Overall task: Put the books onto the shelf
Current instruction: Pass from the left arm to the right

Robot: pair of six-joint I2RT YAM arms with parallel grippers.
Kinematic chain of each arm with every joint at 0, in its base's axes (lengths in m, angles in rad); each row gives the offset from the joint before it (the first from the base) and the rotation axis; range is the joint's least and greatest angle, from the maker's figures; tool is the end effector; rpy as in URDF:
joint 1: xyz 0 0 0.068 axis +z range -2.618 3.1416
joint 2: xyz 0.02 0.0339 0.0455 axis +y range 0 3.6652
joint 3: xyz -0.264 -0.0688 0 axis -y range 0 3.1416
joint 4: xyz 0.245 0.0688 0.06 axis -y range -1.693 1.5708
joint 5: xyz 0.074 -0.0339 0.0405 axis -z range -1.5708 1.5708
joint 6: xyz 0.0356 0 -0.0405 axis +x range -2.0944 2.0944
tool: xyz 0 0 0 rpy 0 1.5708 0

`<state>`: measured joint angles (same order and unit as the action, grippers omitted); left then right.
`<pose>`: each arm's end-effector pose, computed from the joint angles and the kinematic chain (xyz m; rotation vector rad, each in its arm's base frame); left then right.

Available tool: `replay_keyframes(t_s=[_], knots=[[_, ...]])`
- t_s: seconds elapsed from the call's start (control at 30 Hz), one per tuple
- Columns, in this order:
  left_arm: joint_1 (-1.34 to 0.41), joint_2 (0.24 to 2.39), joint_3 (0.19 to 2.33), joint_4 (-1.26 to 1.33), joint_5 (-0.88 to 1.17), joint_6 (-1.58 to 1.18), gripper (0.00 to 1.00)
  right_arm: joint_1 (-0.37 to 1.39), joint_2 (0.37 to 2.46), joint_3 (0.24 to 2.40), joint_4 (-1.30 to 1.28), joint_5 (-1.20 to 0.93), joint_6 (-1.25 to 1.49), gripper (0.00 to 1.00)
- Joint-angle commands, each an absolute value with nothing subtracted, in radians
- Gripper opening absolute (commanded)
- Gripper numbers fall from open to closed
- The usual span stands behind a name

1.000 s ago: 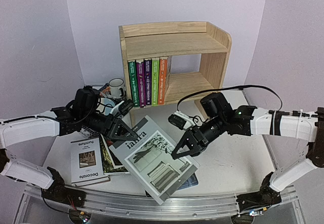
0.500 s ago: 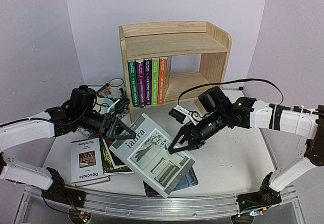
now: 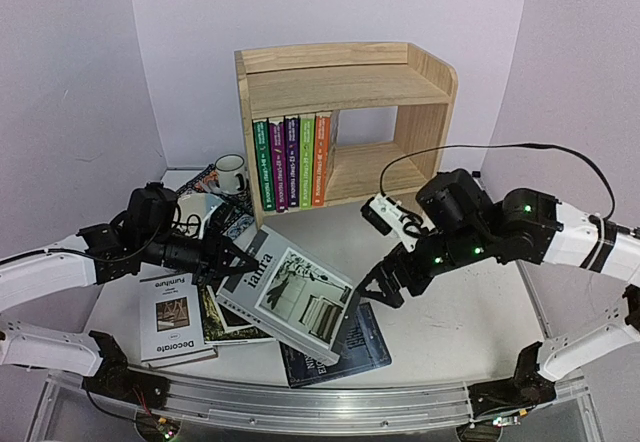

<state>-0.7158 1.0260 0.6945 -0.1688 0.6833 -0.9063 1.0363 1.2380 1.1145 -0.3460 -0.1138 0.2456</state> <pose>0.1539 -0.1636 0.2675 0.2716 2.4021 -1.5963 0.1401 0.2446 0.3429 -0.9027 1.9667 0.8927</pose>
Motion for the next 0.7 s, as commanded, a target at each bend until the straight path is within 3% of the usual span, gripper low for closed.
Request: replay_keyframes(t_s=[0.0,0.23,0.67], knots=[[-0.710,0.999,0.689,-0.127,0.599,-1.038,0.22,1.287,1.270,1.187,-0.433,0.328,0.120,0.97],[-0.710,0.971,0.602,0.004,0.554,-1.279,0.22,1.633,1.409,1.284,-0.437,0.728,-0.026,0.97],[-0.710,0.948,0.550,0.086,0.527,-1.452,0.22,1.707,1.768,1.511,-0.437,0.893,-0.172,0.98]])
